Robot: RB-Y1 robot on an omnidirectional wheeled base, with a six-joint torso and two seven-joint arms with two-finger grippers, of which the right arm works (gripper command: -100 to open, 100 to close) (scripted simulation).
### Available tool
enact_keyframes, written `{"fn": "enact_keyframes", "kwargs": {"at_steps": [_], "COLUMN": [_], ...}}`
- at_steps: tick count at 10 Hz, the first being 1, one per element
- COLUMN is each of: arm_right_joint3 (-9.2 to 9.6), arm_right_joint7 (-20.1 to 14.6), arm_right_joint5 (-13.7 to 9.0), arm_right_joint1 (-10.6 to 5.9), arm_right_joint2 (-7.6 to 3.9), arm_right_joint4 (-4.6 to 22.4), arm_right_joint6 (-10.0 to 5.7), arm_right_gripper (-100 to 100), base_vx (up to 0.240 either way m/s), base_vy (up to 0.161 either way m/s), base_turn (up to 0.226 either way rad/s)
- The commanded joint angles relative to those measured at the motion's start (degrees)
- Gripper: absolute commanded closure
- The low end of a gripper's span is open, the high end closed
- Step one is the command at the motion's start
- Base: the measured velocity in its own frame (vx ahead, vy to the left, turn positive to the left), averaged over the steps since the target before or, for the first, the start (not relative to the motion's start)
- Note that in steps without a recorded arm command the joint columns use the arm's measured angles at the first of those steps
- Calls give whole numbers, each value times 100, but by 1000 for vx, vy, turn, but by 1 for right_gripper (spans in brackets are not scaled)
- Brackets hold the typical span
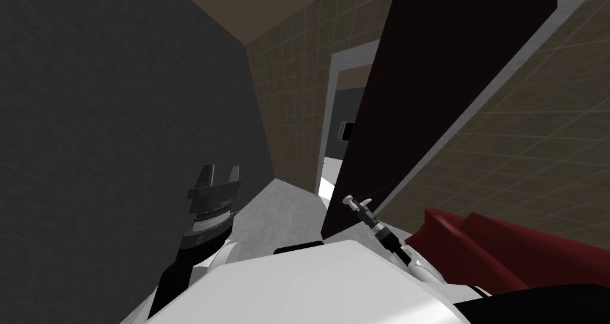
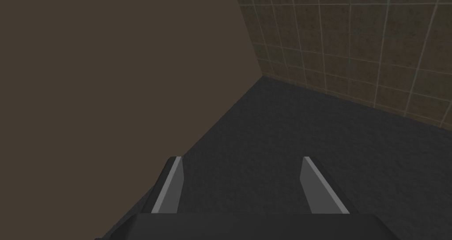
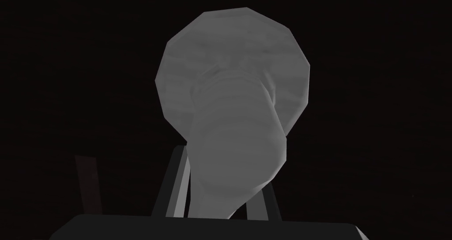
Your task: Pull the door open
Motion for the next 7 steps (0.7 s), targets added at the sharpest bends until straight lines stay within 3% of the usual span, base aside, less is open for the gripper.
{"fn": "enact_keyframes", "kwargs": {"at_steps": [1, 7], "arm_right_joint3": [-34, -173], "arm_right_joint7": [6, -3], "arm_right_joint5": [25, 107], "arm_right_joint1": [29, 108], "arm_right_joint2": [-20, -85], "arm_right_joint4": [62, 231], "arm_right_joint6": [-102, -391], "arm_right_gripper": [100, 100], "base_vx": [-172, -213], "base_vy": [-87, -101], "base_turn": [159, 178]}}
